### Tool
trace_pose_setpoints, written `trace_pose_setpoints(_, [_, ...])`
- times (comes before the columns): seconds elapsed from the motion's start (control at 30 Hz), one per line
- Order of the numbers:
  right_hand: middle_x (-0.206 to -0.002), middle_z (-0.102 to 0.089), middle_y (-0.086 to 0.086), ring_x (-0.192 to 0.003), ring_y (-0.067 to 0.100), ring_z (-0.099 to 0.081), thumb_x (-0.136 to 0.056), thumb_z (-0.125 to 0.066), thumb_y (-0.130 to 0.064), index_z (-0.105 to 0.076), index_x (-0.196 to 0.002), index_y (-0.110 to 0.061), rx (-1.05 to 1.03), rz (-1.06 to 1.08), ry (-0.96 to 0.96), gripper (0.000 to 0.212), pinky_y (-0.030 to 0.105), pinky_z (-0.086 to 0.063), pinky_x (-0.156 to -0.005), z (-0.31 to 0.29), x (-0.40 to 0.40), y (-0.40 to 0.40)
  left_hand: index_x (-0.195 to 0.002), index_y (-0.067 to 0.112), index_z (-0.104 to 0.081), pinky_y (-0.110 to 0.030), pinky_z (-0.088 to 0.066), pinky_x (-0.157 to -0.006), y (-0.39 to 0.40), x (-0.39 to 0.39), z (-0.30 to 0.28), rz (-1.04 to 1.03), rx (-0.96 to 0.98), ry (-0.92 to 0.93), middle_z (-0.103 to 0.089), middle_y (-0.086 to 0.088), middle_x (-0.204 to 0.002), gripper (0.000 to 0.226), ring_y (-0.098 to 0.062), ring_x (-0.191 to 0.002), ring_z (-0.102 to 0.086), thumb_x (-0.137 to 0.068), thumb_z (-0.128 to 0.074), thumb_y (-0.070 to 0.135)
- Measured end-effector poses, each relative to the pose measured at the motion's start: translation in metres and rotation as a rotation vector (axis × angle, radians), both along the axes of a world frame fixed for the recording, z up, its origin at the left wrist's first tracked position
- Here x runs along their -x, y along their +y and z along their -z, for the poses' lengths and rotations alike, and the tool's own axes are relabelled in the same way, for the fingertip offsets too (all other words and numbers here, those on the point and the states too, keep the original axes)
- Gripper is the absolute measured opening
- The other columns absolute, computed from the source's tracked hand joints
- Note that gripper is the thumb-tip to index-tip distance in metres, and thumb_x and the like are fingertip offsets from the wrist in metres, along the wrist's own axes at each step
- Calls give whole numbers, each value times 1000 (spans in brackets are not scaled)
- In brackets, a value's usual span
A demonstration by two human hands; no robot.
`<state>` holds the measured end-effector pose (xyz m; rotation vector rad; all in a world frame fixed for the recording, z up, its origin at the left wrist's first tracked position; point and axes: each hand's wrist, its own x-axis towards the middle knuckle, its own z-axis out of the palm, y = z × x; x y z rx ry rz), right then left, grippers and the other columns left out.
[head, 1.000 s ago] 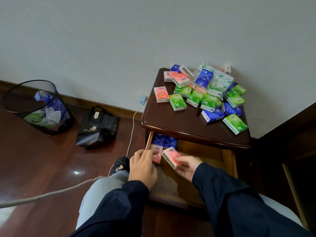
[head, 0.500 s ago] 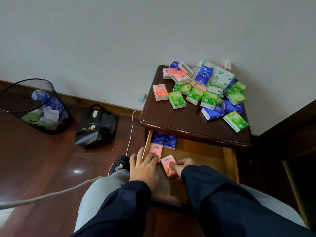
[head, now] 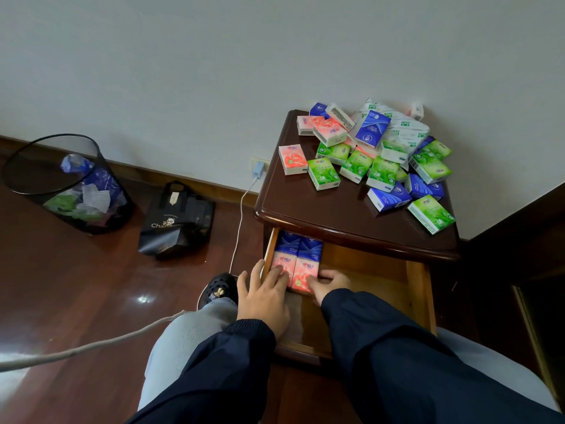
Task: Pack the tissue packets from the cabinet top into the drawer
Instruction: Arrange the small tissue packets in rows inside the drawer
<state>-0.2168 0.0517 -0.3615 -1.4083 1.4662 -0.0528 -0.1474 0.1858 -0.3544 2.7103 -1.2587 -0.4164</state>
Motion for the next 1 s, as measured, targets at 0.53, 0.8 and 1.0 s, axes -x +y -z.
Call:
trace_pose_setpoints(0.53, [-122, -66, 5, -108, 24, -63, -91, -72, -21, -58, -138, -16, 23, -134, -6, 49, 41, -57, -94, -16, 3, -15, -152, 34, -32, -57, 2, -119, -2, -1, 0, 5, -5, 18, -27, 14, -161, 61, -26, -153, 2, -92, -43, 35])
trace_pose_setpoints(0.8, [-108, -56, -10, -104, 15, -59, -90, -65, -22, -61, -103, -31, 588, -343, -114, 16, 33, -52, -89, -76, -3, -33, -137, 37, -47, -38, -34, -107, -17, -21, -49, -112, 276, 47, -40, 10, -141, 48, -17, -127, -41, -90, -51, 31])
trace_pose_setpoints(1.0, [-159, -30, 2, -145, 25, -29, -92, -62, -26, -43, -146, -19, 933, -642, -10, 57, 37, -29, -116, -102, -50, -84, -135, 29, -46, -43, -46, -98, -64, -59, -91, -88, 365, 36, -44, 3, -136, 50, -21, -121, -51, -86, -56, 19])
